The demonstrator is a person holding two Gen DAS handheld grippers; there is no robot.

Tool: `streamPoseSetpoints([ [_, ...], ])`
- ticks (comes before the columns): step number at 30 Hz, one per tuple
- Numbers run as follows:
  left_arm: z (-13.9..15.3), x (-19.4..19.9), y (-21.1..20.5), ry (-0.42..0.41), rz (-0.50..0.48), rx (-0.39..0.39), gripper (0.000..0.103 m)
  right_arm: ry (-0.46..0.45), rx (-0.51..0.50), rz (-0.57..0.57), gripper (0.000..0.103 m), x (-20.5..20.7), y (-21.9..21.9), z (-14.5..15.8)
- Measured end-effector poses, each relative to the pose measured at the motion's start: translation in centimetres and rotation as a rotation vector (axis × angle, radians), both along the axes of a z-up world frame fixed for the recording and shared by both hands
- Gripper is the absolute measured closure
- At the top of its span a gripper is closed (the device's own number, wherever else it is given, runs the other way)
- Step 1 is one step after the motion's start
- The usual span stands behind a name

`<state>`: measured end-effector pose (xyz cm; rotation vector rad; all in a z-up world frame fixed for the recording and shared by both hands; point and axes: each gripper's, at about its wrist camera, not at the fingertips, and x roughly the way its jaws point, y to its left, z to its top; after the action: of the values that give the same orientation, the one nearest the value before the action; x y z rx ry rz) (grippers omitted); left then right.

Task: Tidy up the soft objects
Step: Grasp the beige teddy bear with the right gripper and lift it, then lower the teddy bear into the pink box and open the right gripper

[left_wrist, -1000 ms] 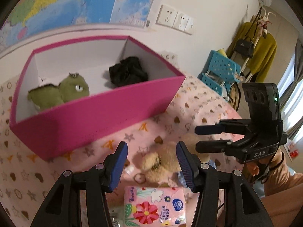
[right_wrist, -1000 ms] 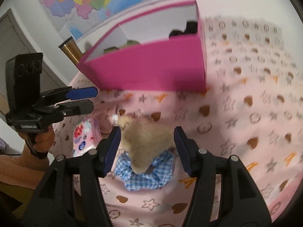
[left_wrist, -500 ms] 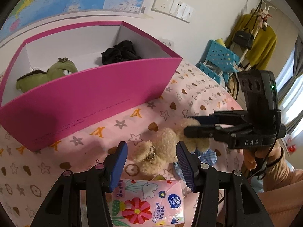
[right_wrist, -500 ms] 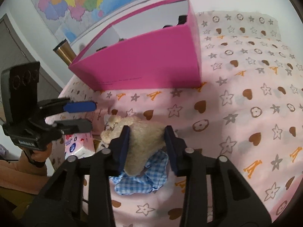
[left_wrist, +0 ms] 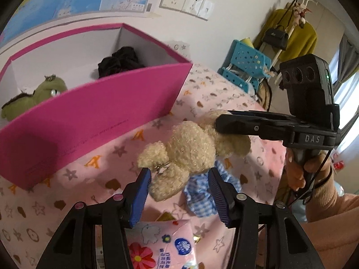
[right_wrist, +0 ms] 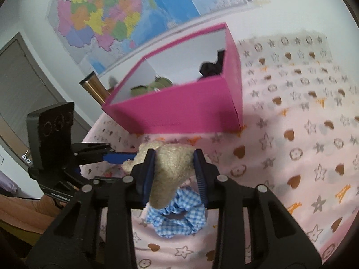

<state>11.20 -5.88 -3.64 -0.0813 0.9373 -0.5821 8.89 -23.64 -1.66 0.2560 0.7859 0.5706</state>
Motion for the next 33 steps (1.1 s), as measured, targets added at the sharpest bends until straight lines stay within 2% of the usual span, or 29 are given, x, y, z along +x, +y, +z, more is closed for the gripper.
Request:
streamPoseSetpoints([
  [2,0.6,0.1,0.0,-0.008,0.0,-0.013,0.057,-0.04,-0.006,0.006,0.066,0.1,0.2,1.3],
  [8,3.9,0.5,0.4,-0.089,0.017,-0.034,0.057,-0.143,-0.005,0.022,0.066,1.7,0.6,4.9],
  [14,6.7,2.4,0.7,-0.159,0.052,0.011,0.057,-0.203,-0.021,0.032,0.066,5.3,1.3,7.0],
  [19,7.3,5.7,1.4,-0.135,0.076,0.011,0.058,-0.18,-0.032,0.024,0.066,8.9,1.6,6.7],
  [26,5.9,9.0,1.9,-0.078,0.121,0.034,0.058,-0.112,-0.057,0.014,0.065,12.2,1.6,4.6],
  [29,4.9,10.1,2.0,-0.054,0.131,0.054,0.059,-0.097,-0.096,0.003,0.061,12.8,1.6,3.9],
  [33,4.2,11.0,2.4,-0.035,0.158,0.071,0.058,-0.099,-0.147,-0.049,0.061,13.1,1.3,3.4],
])
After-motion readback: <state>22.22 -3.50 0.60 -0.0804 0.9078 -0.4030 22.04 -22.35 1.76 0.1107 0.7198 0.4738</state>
